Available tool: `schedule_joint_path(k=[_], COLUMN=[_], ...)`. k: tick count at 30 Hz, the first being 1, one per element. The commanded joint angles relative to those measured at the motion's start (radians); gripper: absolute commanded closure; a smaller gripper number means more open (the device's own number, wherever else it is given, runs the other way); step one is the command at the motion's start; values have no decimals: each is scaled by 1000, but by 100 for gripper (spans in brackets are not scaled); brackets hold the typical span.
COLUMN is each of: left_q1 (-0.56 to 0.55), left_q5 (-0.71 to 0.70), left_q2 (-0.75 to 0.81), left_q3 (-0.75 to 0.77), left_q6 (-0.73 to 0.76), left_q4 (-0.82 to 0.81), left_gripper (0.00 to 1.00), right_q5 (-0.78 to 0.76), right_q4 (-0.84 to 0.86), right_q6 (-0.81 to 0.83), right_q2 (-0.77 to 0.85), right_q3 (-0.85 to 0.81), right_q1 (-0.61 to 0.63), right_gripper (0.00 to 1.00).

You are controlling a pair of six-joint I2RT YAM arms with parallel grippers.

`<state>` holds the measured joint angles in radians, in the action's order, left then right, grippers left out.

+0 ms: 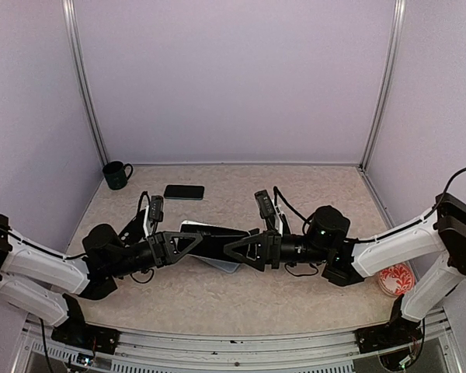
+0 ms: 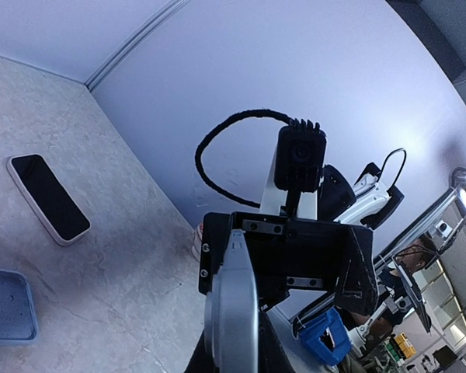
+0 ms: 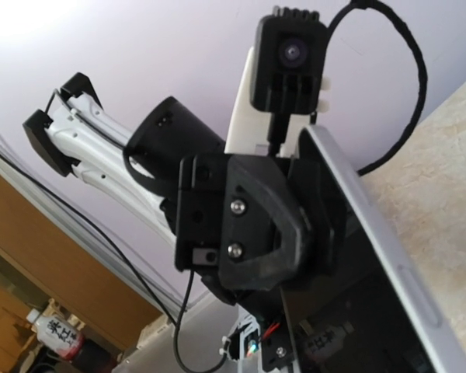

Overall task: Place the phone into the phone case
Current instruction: Pass from the left arm to the right

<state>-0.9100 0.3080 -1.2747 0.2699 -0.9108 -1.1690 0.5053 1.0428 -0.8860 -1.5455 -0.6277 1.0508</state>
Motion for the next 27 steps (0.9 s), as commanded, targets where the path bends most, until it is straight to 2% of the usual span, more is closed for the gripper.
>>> schedule_joint_path(k=[1, 10, 18, 22, 27], left_q1=[-13, -15, -22, -26, -27], left_q5=[-31, -56, -87, -86, -93], left_q2=[-40, -69, -61, -70, -75], left_q3=[42, 43, 44, 45, 42], left_q6=[5, 4, 9, 7, 5], left_q4=[-111, -126, -98, -96, -98], left_gripper=[100, 100, 100, 100, 100], right_q5=[25, 43, 22, 20, 24], right_q4=[75, 120, 94, 74, 79], right_q6=[-35, -67, -35, -16, -9], right_q2=[-26, -56, -49, -47, -45], right_q3=[-23, -21, -27, -40, -44], right_q1=[-5, -5, -5, -5, -5], right_gripper=[7, 15, 27, 40, 64])
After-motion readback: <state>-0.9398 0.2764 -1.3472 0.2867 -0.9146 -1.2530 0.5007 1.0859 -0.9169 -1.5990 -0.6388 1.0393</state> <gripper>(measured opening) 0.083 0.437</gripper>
